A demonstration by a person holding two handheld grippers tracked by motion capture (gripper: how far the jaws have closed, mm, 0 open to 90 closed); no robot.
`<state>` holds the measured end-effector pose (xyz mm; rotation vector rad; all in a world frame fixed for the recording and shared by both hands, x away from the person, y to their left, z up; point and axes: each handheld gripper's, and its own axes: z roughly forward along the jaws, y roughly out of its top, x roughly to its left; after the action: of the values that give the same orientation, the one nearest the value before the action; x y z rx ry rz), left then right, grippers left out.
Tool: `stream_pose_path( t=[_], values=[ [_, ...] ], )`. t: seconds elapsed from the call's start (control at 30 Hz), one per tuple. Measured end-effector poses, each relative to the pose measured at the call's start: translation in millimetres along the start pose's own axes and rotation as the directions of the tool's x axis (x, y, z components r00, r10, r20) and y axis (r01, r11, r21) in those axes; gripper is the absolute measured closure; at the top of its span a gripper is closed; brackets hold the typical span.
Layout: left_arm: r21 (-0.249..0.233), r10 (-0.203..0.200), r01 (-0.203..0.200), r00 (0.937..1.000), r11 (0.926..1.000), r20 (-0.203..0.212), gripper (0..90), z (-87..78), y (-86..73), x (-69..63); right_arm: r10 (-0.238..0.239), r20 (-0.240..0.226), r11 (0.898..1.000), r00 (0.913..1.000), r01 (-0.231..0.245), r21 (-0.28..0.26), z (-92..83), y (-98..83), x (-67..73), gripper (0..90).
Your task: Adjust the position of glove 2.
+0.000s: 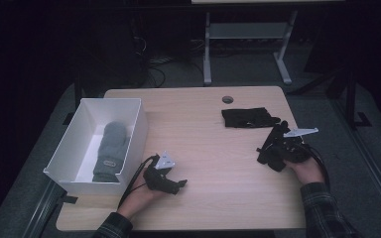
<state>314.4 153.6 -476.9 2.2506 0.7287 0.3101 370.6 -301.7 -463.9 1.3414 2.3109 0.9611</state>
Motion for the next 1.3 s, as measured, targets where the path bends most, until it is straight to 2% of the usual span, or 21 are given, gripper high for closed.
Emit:
stream_pose_path(
  t=[0.3, 0.57, 0.83, 0.9, 0.93, 1.17, 1.3],
  values=[
    [0.002, 0.004, -0.004, 1.0000, 1.0000, 0.002, 12.4, 0.1, 0.3, 0.3, -0.042, -0.060, 0.999, 0.9973, 0.043, 0.023, 1.7, 2.2, 16.8, 90.0],
    [-0.004, 0.003, -0.003, 1.0000, 1.0000, 0.002, 12.4, 0.5, 0.0, 0.2, -0.104, -0.122, 0.993, 0.9871, 0.110, 0.047, 1.1, 2.7, 45.3, 90.0],
    [-0.007, -0.002, 0.002, 1.0000, 1.0000, 0.001, 12.4, 0.9, 0.2, -0.2, -0.174, -0.197, 0.981, 0.9648, 0.187, 0.049, 5.5, 5.9, 71.7, 90.0],
    [-0.006, -0.002, 0.002, 1.0000, 1.0000, 0.001, 12.4, 0.9, 0.2, -0.2, -0.195, -0.223, 0.976, 0.9553, 0.211, 0.052, 6.1, 6.1, 82.1, 90.0],
    [-0.006, -0.001, 0.001, 1.0000, 1.0000, 0.001, 12.4, 0.9, 0.2, -0.2, -0.195, -0.223, 0.976, 0.9553, 0.211, 0.052, 6.1, 6.1, 82.1, 90.0],
    [-0.007, -0.001, 0.001, 1.0000, 1.0000, 0.000, 12.5, 0.9, 0.1, -0.3, -0.258, -0.288, 0.957, 0.9224, 0.284, 0.053, 4.7, 3.6, 109.7, 90.0],
    [-0.006, 0.006, -0.006, 1.0000, 1.0000, -0.003, 12.5, 0.7, 0.3, 0.1, -0.279, -0.321, 0.948, 0.9049, 0.313, 0.057, 1.2, 0.2, 120.7, 90.0]
  ],
)
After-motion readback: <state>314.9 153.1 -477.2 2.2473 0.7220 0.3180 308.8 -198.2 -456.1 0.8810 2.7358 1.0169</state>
